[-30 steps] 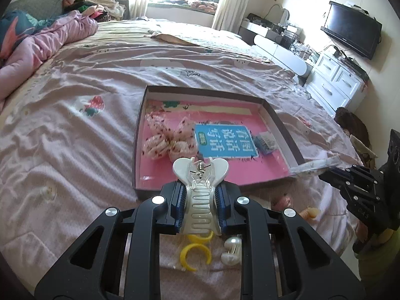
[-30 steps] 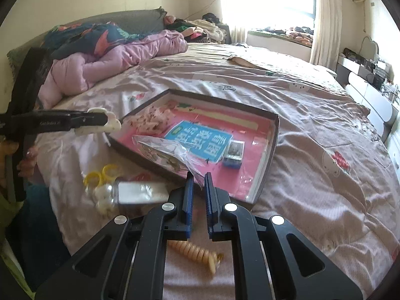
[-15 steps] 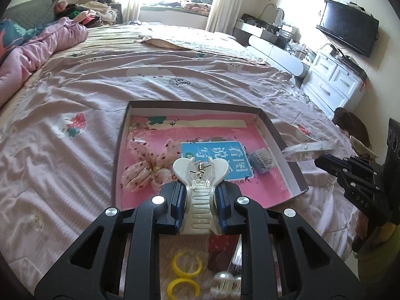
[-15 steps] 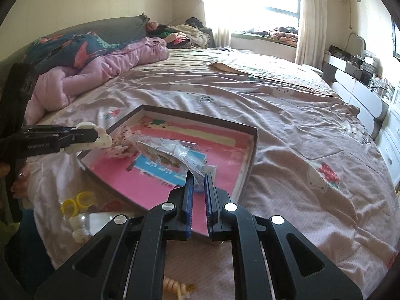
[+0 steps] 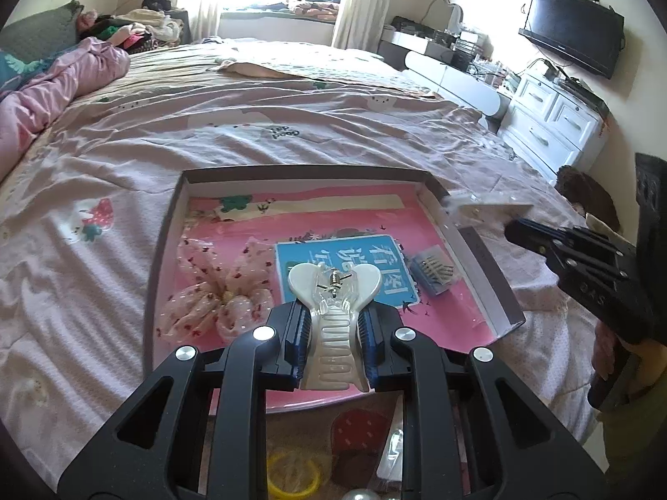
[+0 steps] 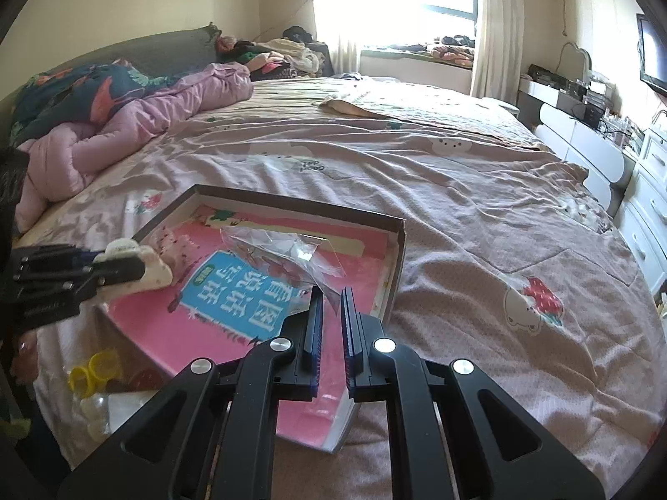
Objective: Organize jewelry
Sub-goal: 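Carry the claw clip and bag into the tray while both grippers open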
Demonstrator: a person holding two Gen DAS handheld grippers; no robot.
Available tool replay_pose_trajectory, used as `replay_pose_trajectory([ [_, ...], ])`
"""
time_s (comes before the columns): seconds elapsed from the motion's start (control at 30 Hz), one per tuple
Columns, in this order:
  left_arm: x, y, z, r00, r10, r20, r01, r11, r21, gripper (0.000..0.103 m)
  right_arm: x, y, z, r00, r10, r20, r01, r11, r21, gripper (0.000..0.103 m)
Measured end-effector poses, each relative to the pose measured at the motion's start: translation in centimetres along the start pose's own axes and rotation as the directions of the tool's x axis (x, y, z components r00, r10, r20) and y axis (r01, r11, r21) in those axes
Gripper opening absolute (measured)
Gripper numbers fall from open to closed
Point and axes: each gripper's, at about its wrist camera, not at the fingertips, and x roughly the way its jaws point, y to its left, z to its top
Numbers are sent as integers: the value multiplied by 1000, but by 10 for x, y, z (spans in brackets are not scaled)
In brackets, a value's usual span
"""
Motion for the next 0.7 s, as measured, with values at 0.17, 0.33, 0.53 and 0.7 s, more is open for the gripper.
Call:
replay_pose_trajectory([
  [0.17, 13, -3, -3, 1000, -18, -13, 18, 1000, 10, 14, 16, -3, 5, 1000, -16, -13, 16, 1000, 13, 9],
  [0.33, 25, -4, -5, 999, -23, -28, 24, 1000, 17, 14, 33, -4, 8, 999, -37, -27, 37, 999, 8, 9],
  [0.53, 35, -1, -6, 999, -17, -38, 18, 1000, 20, 14, 56, -4, 11, 997, -56, -53, 56, 998, 11, 9],
  [0.7, 40, 4, -6, 999, -11, -43, 12, 1000, 17, 14, 73, -5, 13, 995, -69, -73, 71, 997, 19, 9],
])
